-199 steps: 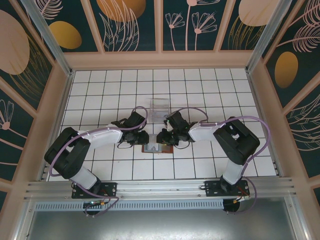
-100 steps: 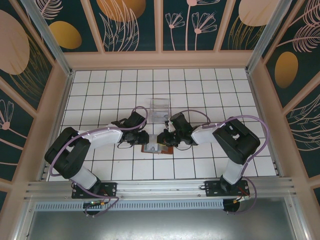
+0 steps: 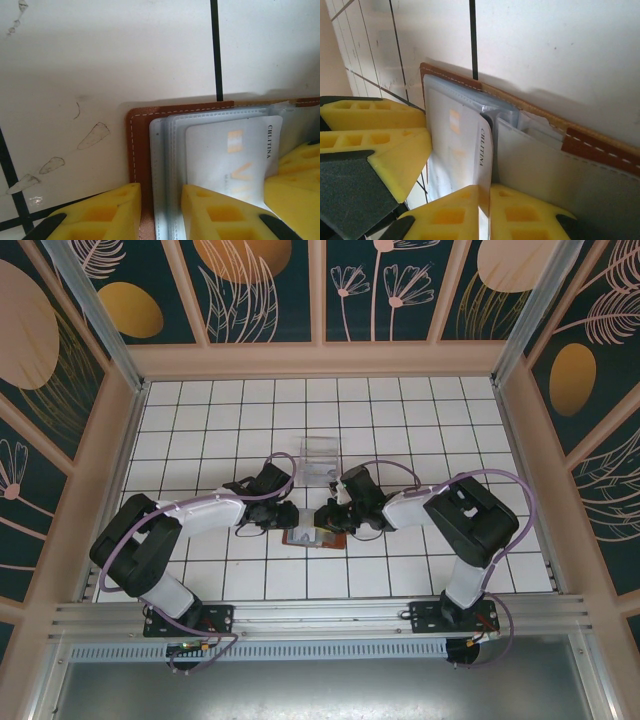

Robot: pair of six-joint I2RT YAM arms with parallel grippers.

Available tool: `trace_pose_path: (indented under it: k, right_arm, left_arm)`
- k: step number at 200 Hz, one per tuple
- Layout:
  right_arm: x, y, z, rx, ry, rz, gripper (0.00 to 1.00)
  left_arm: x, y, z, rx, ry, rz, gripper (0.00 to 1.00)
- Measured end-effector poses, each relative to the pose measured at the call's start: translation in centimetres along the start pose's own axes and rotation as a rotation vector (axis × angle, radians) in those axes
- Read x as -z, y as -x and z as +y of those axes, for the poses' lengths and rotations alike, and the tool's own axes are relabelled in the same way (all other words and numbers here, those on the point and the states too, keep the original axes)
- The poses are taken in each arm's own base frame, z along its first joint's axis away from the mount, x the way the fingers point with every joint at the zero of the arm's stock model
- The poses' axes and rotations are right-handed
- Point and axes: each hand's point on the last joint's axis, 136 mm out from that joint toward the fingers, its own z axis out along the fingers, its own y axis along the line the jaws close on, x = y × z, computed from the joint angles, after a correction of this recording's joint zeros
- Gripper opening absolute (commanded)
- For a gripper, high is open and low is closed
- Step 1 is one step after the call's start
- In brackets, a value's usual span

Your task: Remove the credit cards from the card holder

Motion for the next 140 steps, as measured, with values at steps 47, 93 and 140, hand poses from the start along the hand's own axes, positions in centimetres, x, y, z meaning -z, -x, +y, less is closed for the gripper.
trace_pose_path:
  k: [47, 93, 140]
  right_arm:
    - [0.3, -0.1, 0.0, -0.003, 0.002, -0.005, 0.04]
    - [1.3, -0.1, 0.0, -0.005, 0.005, -0.022, 0.02]
    - [2.1, -0.1, -0.5, -0.018, -0.011, -0.033, 0.02]
  left_arm:
    - [0.0, 0.0, 0.0, 0.0, 0.0, 0.0, 0.29]
    - [0.0, 0.0, 0.0, 0.0, 0.0, 0.0, 0.29]
    - [0.0, 0.0, 0.0, 0.0, 0.0, 0.0, 0.29]
